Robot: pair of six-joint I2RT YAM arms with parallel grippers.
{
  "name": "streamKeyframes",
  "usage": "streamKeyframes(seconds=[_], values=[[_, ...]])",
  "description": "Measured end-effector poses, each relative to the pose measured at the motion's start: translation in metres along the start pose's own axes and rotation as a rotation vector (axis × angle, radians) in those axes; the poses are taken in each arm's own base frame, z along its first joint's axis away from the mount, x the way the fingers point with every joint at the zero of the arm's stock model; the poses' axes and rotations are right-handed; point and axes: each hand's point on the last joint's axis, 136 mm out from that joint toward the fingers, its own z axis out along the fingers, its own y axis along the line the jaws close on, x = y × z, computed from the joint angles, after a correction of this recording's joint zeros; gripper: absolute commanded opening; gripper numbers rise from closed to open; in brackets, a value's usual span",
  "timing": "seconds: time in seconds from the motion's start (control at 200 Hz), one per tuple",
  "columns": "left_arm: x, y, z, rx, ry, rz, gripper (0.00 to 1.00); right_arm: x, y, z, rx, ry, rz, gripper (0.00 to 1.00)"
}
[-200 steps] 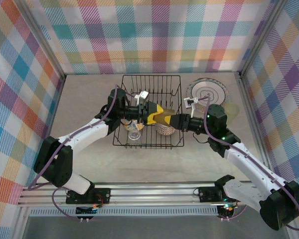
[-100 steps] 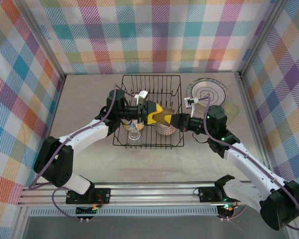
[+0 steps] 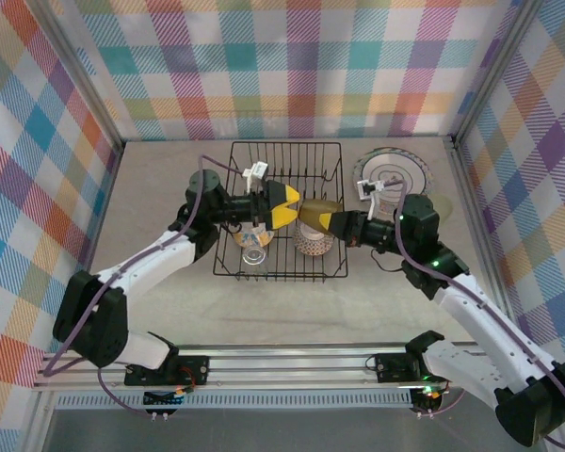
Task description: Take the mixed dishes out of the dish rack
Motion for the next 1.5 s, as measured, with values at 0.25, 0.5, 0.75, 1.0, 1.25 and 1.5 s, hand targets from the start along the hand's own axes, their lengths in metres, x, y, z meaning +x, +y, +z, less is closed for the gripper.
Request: streamKeyframes(seconds=[0.25, 0.5, 0.75, 1.0, 1.25, 1.5], values=[[0.004, -0.013, -0.036, -0.260, -0.111, 0.255, 1.00, -0.033, -0.025, -0.027, 0.338, -0.038, -0.063, 0.00], [0.013, -0.018, -0.087, -0.512, -0.226, 0.480, 1.00, -0.034, -0.124, -0.042, 0.821, 0.118, -0.032, 0.00], [0.027, 0.029, -0.106, -0.721, -0.182, 0.490, 1.00, -0.047, -0.190, -0.058, 1.138, 0.311, -0.062, 0.00], [0.044, 0.040, -0.098, -0.747, -0.109, 0.522, 1.00, -0.035, -0.248, -0.067, 1.259, 0.493, 0.005, 0.00], [0.050, 0.043, -0.095, -0.755, -0.083, 0.548, 1.00, -0.023, -0.275, -0.064, 1.278, 0.612, 0.032, 0.00], [0.049, 0.044, -0.096, -0.762, -0.087, 0.554, 1.00, -0.015, -0.293, -0.073, 1.291, 0.648, 0.075, 0.00]])
